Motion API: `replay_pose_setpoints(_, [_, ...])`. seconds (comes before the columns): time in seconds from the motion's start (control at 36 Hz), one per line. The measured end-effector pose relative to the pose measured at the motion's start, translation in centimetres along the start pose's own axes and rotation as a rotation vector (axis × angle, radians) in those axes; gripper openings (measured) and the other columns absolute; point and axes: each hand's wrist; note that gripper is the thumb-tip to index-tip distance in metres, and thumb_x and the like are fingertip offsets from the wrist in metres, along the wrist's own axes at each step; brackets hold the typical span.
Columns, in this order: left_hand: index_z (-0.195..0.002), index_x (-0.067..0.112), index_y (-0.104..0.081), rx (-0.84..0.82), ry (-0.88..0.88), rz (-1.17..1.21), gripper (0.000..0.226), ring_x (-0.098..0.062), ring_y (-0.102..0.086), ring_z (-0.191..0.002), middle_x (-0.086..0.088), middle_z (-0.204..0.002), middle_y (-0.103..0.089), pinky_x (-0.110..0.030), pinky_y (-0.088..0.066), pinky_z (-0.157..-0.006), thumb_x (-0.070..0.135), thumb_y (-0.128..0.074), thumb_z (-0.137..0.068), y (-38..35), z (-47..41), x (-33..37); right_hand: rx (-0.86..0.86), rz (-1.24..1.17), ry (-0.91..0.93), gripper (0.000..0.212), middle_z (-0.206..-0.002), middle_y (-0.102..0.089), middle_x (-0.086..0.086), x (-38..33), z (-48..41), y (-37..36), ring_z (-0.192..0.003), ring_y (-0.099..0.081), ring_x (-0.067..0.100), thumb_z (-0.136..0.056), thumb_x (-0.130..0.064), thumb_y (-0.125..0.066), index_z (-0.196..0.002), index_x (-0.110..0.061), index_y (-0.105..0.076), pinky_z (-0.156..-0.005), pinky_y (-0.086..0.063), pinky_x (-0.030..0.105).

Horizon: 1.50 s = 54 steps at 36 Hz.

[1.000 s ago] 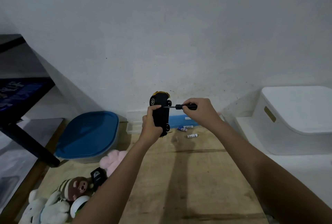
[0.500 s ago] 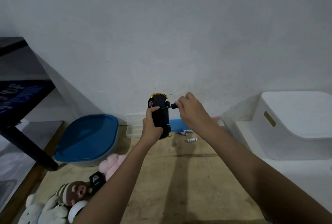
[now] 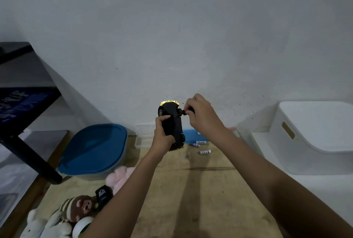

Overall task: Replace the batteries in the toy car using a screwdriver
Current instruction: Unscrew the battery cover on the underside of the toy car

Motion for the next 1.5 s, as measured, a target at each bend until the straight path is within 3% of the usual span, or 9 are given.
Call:
replay_pose_setpoints(0.39, [-0.116,0.032,-0.036,0.000,-0.005,-0.001,0.074,-0.032,-0.051,-0.110,-0.013,-0.131,-0.043,-0.020,-0.047,-0.051,-0.026,-0.042,-0.070,0.1,-0.5,0.4,0.062,-0.070,-0.062,0.010,-0.095,-0.052,0.011,0.5,0.2,0.1,-0.081,-0.056,0.025,-0.084,0.003,-0.054,-0.090,-0.003,-0.059,-0.076,-0.051,0.040])
replay_pose_setpoints(0.56, [-0.113,0.029,-0.037,0.011,-0.020,0.014,0.071,-0.032,-0.053,-0.106,-0.014,-0.126,-0.046,-0.022,-0.049,-0.053,-0.027,-0.041,-0.070,0.0,-0.4,0.3,0.031,0.029,0.041,0.032,-0.102,-0.052,0.009,-0.1,0.3,-0.2,-0.098,-0.047,0.027,-0.076,0.017,-0.048,-0.095,-0.006,-0.060,-0.075,-0.047,0.034])
replay_pose_setpoints(0.69, [-0.114,0.030,-0.038,0.052,-0.004,0.043,0.072,-0.033,-0.054,-0.106,-0.012,-0.125,-0.046,-0.028,-0.050,-0.055,-0.027,-0.040,-0.071,0.3,-0.4,0.5,0.010,0.139,0.030,0.019,-0.107,-0.046,0.013,-0.6,0.1,-0.6,-0.081,-0.055,0.029,-0.095,-0.017,-0.046,-0.105,-0.002,-0.053,-0.072,-0.050,0.041])
replay_pose_setpoints(0.94, [-0.118,0.028,-0.036,0.006,-0.019,0.084,0.071,-0.021,-0.054,-0.092,-0.013,-0.127,-0.044,-0.022,-0.052,-0.052,-0.026,-0.040,-0.073,0.8,0.0,0.6,0.036,0.036,0.179,0.022,-0.091,-0.059,0.011,-1.2,0.1,-0.5,-0.088,-0.049,0.026,-0.080,0.011,-0.052,-0.089,-0.005,-0.064,-0.071,-0.048,0.035])
replay_pose_setpoints(1.08, [-0.119,0.030,-0.036,-0.025,-0.015,0.083,0.070,-0.020,-0.056,-0.093,-0.012,-0.127,-0.047,-0.029,-0.053,-0.062,-0.024,-0.041,-0.074,1.2,-0.2,0.9,0.069,-0.094,0.124,0.019,-0.111,-0.042,0.010,-1.6,0.2,-0.8,-0.091,-0.056,0.026,-0.093,-0.013,-0.050,-0.108,-0.005,-0.055,-0.077,-0.052,0.034])
replay_pose_setpoints(1.17, [-0.119,0.030,-0.036,0.005,0.020,0.074,0.070,-0.022,-0.054,-0.097,-0.012,-0.130,-0.045,-0.026,-0.050,-0.060,-0.024,-0.042,-0.074,1.1,-0.3,1.0,0.054,0.086,0.024,0.034,-0.107,-0.039,0.012,-2.1,-0.1,-0.8,-0.081,-0.052,0.027,-0.098,-0.034,-0.037,-0.111,-0.005,-0.047,-0.063,-0.047,0.033])
replay_pose_setpoints(1.25, [-0.118,0.031,-0.036,0.026,0.046,0.078,0.072,-0.027,-0.052,-0.104,-0.013,-0.133,-0.044,-0.025,-0.048,-0.061,-0.025,-0.041,-0.074,1.0,-0.4,0.7,0.030,0.228,-0.018,0.028,-0.091,-0.036,0.008,-2.2,-0.4,-0.6,-0.055,-0.036,0.017,-0.100,-0.028,-0.034,-0.106,-0.003,-0.044,-0.046,-0.024,0.024])
replay_pose_setpoints(1.42, [-0.117,0.033,-0.035,0.030,0.062,0.059,0.073,-0.026,-0.052,-0.101,-0.013,-0.132,-0.044,-0.023,-0.049,-0.056,-0.025,-0.041,-0.074,1.0,-0.4,0.6,-0.046,0.020,0.132,0.014,-0.093,-0.040,0.002,-1.7,-1.1,-0.4,-0.083,-0.046,0.024,-0.086,0.006,-0.050,-0.093,-0.004,-0.057,-0.071,-0.043,0.032])
replay_pose_setpoints(1.5, [-0.117,0.034,-0.035,0.026,0.048,0.045,0.072,-0.024,-0.053,-0.099,-0.013,-0.131,-0.044,-0.020,-0.049,-0.052,-0.024,-0.041,-0.074,1.0,-0.4,0.8,-0.055,0.022,0.111,0.014,-0.100,-0.044,0.007,-2.2,-0.9,-0.5,-0.088,-0.052,0.026,-0.092,-0.015,-0.051,-0.104,-0.008,-0.053,-0.074,-0.048,0.035])
Point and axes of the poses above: each hand's wrist, its own z-axis away from the middle knuckle, its own y-axis out of the back of the hand, x = y × z
